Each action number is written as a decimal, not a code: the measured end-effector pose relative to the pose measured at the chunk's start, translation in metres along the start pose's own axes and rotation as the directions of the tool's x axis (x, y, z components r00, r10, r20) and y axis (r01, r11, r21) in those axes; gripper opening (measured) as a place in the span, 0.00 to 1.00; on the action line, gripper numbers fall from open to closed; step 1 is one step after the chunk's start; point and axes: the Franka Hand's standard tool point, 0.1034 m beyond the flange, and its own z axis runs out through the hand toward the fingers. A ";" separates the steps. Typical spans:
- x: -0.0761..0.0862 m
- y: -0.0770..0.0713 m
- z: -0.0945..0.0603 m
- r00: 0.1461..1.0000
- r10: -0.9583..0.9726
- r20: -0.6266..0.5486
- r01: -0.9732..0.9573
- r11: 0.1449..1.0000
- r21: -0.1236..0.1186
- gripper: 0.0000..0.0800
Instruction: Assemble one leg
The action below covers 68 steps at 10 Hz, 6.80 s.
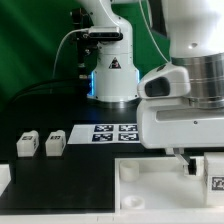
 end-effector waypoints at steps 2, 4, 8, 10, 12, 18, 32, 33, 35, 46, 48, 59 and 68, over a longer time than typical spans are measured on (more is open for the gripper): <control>0.002 0.003 0.000 0.955 -0.297 -0.002 0.297 0.954 -0.036 0.81; 0.002 0.003 0.000 0.960 -0.281 -0.002 0.281 0.959 -0.033 0.81; 0.001 0.003 0.000 1.000 0.026 -0.010 -0.026 0.999 -0.024 0.37; 0.002 0.002 -0.001 0.963 0.269 -0.019 -0.269 0.963 -0.016 0.37; 0.004 0.001 0.000 0.756 0.655 -0.007 -0.655 0.755 0.026 0.37; 0.004 0.001 0.002 0.372 0.925 0.079 -0.928 0.367 0.064 0.38; 0.008 0.004 -0.003 0.925 -0.378 -0.033 0.376 0.925 -0.046 0.65; 0.008 0.003 -0.003 0.948 -0.318 -0.036 0.316 0.948 -0.040 0.47; 0.009 0.004 -0.003 0.996 -0.083 -0.044 0.082 0.996 -0.027 0.37; 0.009 0.004 -0.001 0.039 0.996 0.084 -0.999 0.039 0.003 0.37; 0.009 0.004 -0.002 -0.099 0.991 0.085 -0.995 -0.099 -0.004 0.37; -0.003 0.000 -0.025 0.404 0.912 0.071 -0.915 0.403 0.038 0.81; -0.003 -0.005 -0.037 0.505 0.859 0.088 -0.863 0.504 0.028 0.81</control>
Offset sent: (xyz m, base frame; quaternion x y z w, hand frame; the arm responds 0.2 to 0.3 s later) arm 0.0000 0.0000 0.0000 0.0000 0.0000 0.0899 0.9960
